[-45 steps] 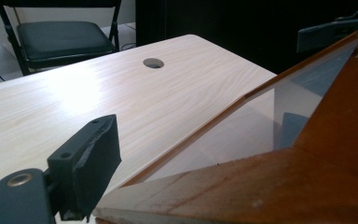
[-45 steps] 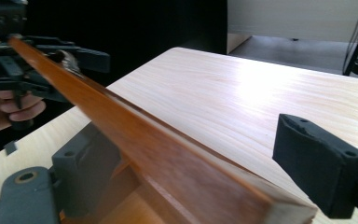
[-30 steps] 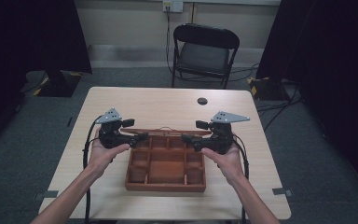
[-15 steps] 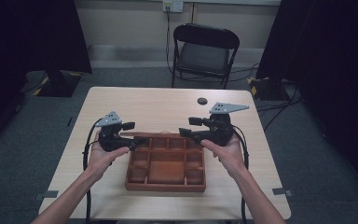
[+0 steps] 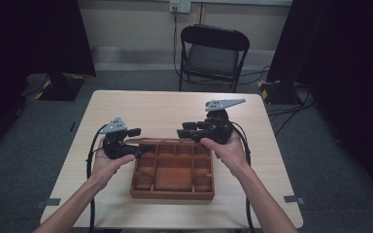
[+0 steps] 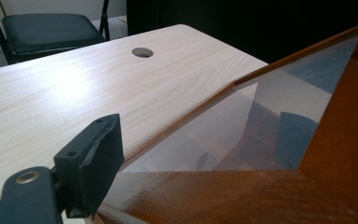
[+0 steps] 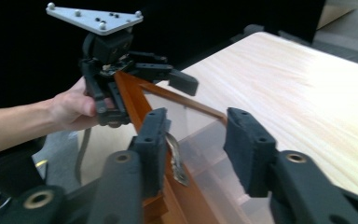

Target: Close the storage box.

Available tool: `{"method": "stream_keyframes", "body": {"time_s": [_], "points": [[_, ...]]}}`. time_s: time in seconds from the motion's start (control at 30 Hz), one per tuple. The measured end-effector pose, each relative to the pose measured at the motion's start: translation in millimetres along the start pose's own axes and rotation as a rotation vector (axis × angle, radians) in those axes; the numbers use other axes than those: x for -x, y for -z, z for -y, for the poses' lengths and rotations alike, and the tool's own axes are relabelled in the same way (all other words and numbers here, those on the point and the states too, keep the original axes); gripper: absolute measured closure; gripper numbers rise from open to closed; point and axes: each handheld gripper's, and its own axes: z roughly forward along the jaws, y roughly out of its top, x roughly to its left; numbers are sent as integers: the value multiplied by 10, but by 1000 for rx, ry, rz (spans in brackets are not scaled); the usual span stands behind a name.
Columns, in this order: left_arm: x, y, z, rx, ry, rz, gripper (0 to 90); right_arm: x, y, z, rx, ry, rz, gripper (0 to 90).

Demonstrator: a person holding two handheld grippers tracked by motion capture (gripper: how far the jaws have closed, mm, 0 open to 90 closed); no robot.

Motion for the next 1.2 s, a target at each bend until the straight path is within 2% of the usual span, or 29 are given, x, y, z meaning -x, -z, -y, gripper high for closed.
{"method": "stream_keyframes", "body": {"time_s": [0.1,0.13,0.17,0.23,0.37,0.43,0.47,0.67,0.87,1.0,1.13,1.2], "points": [[2,1,5,0,-4,0,152,-13,-37,-20,-17,2,-16,638],[6,0,10,4,-3,-3,153,-20,-84,-28,-43,5,-34,648],[6,0,10,4,-3,-3,153,-20,-84,-28,-43,5,-34,648],[19,3,20,1,6,-4,154,-33,-141,-24,-81,6,-47,667],[20,15,37,-13,-9,-9,155,-49,-179,-13,-101,4,-51,681],[21,18,54,-11,2,-3,151,-56,-190,-9,-113,0,-44,696],[26,18,60,-20,2,1,154,-59,-209,-1,-131,-11,-58,702],[47,23,78,-26,-18,-1,156,-89,-269,32,-157,-17,-74,733],[66,23,100,-22,-12,-3,157,-88,-288,38,-166,-26,-85,744],[65,25,112,-28,-20,2,158,-90,-303,50,-178,-31,-100,813],[68,18,119,-29,-11,0,159,-88,-307,51,-184,-40,-102,818],[66,23,129,-34,-23,-1,159,-92,-310,52,-189,-41,-103,820]]}}
